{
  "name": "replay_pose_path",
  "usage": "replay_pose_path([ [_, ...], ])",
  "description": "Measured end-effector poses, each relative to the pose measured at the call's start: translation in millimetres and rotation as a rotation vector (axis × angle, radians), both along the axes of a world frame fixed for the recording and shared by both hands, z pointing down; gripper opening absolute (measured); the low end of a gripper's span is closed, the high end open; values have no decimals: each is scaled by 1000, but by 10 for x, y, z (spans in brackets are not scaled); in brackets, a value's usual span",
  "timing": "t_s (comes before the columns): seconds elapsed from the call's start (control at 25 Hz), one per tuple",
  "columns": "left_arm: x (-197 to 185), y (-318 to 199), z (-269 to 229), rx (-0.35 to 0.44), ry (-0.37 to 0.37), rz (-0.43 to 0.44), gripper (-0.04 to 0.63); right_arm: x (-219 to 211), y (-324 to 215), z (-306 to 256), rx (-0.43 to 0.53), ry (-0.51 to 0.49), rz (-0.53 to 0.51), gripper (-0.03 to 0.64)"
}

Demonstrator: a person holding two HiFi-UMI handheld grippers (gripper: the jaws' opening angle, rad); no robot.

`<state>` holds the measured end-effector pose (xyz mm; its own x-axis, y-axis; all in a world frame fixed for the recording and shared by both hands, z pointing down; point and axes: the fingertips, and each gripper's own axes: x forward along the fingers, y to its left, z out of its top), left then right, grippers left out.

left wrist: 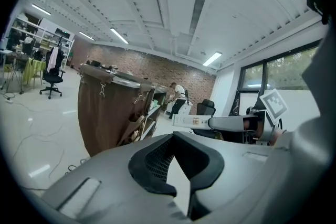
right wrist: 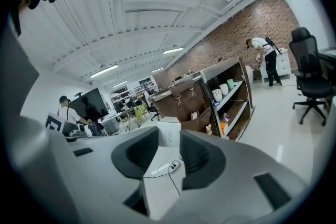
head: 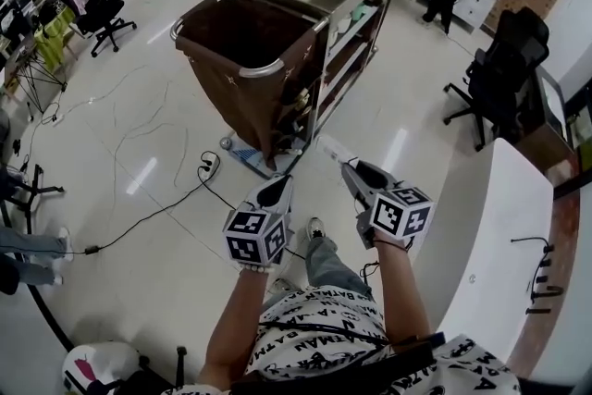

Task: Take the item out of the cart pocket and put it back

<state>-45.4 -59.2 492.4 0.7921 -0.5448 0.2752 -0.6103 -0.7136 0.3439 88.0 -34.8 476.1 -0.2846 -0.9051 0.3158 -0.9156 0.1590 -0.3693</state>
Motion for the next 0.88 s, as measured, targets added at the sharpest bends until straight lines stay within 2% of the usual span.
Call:
replay_pose_path([
  [0.6, 808, -1296, 178, -22, -73, -59, 3, 1040, -1489, 151, -12, -42, 3, 137],
  [0.88, 1027, -1678, 295, -53, -98, -105, 3, 1226, -2096, 379, -52, -43, -62, 137],
])
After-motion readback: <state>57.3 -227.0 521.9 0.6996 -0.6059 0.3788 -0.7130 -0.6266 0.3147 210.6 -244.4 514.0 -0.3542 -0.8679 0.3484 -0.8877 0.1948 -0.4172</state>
